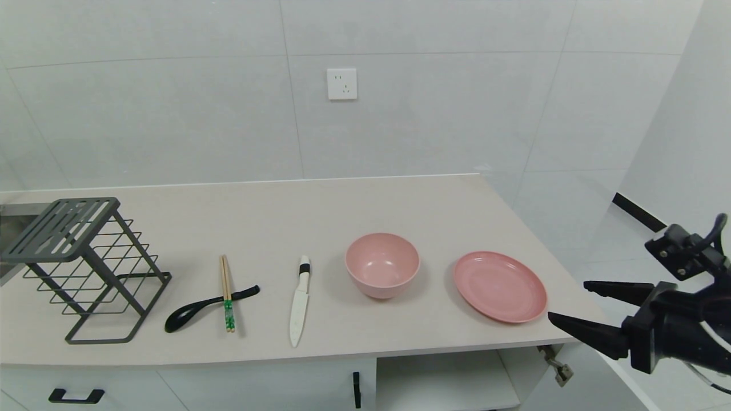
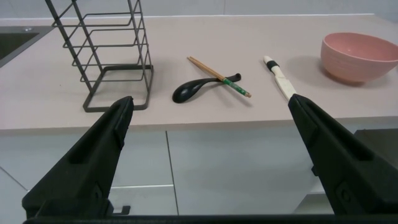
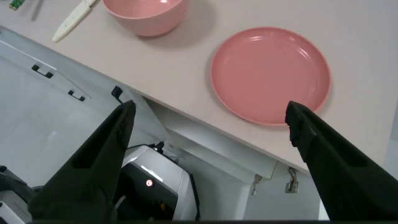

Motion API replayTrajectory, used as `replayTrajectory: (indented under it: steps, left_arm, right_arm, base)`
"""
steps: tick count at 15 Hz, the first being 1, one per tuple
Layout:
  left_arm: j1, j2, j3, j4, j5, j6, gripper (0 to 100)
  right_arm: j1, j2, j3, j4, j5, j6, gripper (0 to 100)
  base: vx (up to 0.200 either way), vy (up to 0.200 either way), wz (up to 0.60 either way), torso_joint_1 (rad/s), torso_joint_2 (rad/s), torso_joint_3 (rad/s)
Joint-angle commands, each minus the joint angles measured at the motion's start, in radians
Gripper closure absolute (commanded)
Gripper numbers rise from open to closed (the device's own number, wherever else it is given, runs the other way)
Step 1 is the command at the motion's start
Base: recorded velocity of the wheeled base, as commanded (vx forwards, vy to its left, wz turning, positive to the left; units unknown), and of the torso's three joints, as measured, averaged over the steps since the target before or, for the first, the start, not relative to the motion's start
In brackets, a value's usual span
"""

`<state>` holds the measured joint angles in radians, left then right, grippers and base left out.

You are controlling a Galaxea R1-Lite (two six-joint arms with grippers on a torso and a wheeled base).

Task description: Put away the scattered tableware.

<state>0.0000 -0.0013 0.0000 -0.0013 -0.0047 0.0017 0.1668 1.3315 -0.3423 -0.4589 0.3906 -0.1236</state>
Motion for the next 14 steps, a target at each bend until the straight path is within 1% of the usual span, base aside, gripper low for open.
replayTrajectory:
  steps: [1,3,5,6,9,11,13,14]
  left_arm:
    - [0.0,0.001,0.0,0.0,0.0,0.0,0]
    - [0.002,0.001,0.0,0.0,0.002,0.0,0]
    - [0.0,0.001,0.0,0.0,0.003,-0.003,0]
    - [0.0,0.001,0.0,0.0,0.003,-0.003,0]
    - [0.0,0.001,0.0,0.0,0.003,-0.003,0]
    - [0.0,0.001,0.0,0.0,0.005,-0.011,0]
    - [0.0,0.001,0.0,0.0,0.005,-0.012,0]
    - [0.0,0.001,0.0,0.0,0.005,-0.011,0]
  right_arm:
    - [-0.006,0.043,0.0,-0.021,0.001,-0.001,0]
    - [-0.009,0.075,0.002,-0.053,-0.003,-0.001,0]
    - [-0.012,0.11,0.0,-0.058,-0.039,-0.002,0]
    - [-0.012,0.114,0.002,-0.06,-0.039,-0.002,0]
    - [-0.026,0.235,0.002,-0.172,-0.041,-0.002,0]
    - [-0.038,0.333,0.005,-0.282,-0.042,-0.01,0]
    - [-0.041,0.39,-0.001,-0.333,-0.045,-0.008,0]
    - [-0.043,0.394,-0.003,-0.336,-0.045,-0.008,0]
  base:
    - [0.0,0.0,0.0,0.0,0.0,0.0]
    - [0.0,0.0,0.0,0.0,0.0,0.0]
    - [0.0,0.0,0.0,0.0,0.0,0.0]
    - [0.0,0.0,0.0,0.0,0.0,0.0]
    - [0.0,0.0,0.0,0.0,0.0,0.0]
    - [0.0,0.0,0.0,0.0,0.0,0.0]
    - [0.0,0.0,0.0,0.0,0.0,0.0]
    - [0.0,0.0,0.0,0.0,0.0,0.0]
